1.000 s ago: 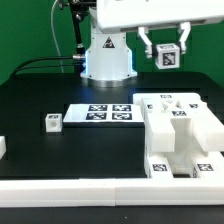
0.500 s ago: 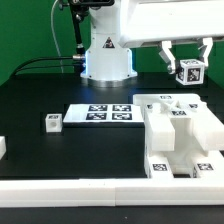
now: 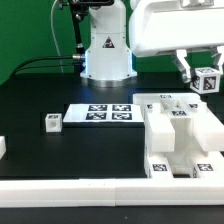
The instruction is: Assemble chair
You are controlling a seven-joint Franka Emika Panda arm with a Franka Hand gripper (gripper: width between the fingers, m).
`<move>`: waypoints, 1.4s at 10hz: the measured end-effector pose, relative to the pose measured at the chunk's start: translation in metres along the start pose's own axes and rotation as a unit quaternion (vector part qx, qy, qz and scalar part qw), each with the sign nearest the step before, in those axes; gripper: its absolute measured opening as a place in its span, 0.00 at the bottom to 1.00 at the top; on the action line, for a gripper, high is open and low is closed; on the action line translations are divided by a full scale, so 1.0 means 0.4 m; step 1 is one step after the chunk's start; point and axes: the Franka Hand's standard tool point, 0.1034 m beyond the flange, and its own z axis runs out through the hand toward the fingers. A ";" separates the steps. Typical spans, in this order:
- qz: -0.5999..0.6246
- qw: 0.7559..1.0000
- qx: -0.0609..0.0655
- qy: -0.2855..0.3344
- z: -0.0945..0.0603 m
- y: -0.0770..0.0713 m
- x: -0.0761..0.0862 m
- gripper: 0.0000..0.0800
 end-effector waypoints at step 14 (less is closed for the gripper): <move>-0.009 1.000 -0.002 -0.001 0.061 0.006 -0.038 0.36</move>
Offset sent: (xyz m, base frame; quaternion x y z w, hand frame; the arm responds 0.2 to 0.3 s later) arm 0.0023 0.0018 -0.0109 0.0006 0.0122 -0.0036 0.9999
